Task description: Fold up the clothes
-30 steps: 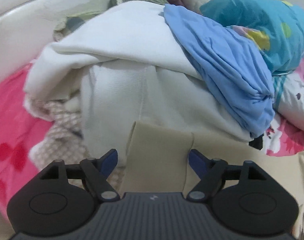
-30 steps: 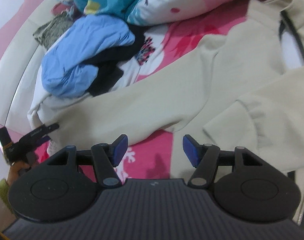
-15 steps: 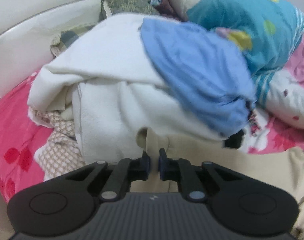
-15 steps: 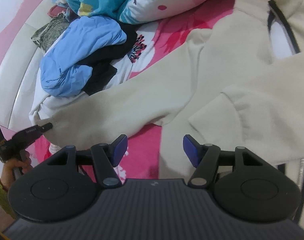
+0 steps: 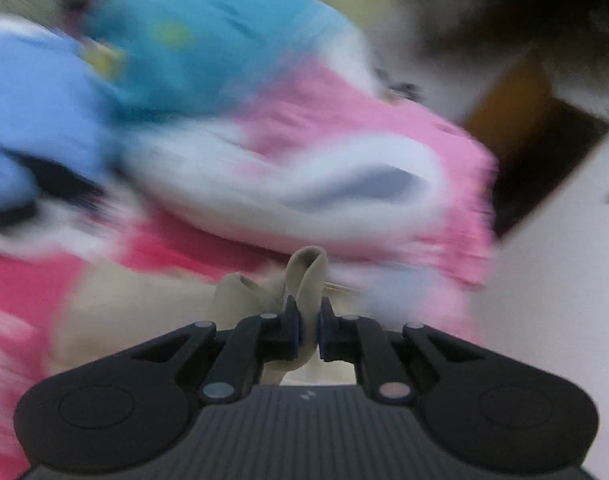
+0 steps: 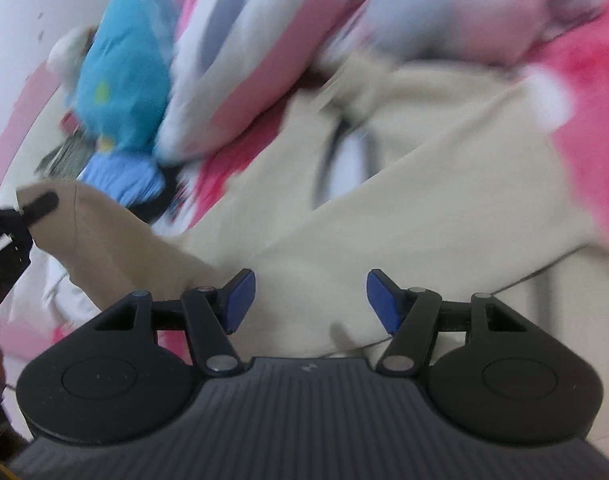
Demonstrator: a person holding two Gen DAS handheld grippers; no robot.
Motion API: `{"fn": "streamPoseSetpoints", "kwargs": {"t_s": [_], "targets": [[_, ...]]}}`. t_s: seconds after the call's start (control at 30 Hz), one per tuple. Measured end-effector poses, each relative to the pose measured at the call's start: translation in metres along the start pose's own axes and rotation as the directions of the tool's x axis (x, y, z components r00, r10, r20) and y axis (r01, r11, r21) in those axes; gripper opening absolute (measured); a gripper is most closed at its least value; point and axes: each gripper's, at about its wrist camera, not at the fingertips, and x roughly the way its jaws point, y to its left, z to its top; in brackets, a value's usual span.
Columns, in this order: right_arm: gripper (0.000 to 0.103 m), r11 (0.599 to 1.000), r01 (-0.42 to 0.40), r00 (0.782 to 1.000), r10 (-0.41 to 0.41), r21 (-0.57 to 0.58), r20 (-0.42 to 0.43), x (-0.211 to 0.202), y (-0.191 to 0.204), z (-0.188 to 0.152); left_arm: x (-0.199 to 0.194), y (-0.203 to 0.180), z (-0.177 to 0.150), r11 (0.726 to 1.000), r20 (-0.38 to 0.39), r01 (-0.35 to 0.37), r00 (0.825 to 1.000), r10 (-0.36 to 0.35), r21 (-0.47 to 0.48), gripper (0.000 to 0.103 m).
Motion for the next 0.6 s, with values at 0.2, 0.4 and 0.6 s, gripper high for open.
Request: {"fn": "streamPoseSetpoints", "kwargs": {"t_s": [0.2,0.4,0.6], "targets": [[0.065,0.988,0.142,0.986,-0.147,0.068,0.076,-0.043,-0.084,0.014,0.115,-0.076,-0.099,0.99,-0.246,0.129,0.959,-0.137,-0.05,0.048],[0.065,0.975,0.115,0.991,-0.126,0.189,0.049,-0.04,-0.134,0.004,0.098,-0.065,-0.128,0.995,-0.318,0.085,0.946,-0.064,0.052,0.056],[0.065,0.986,0.004,1.0,-0.002,0.165,-0.014,0.005,-0.117,0.015,0.05,-0.012,-0.099,0.901,-0.239,-0.202,0.921,0.308,0.385,0.055]]}}
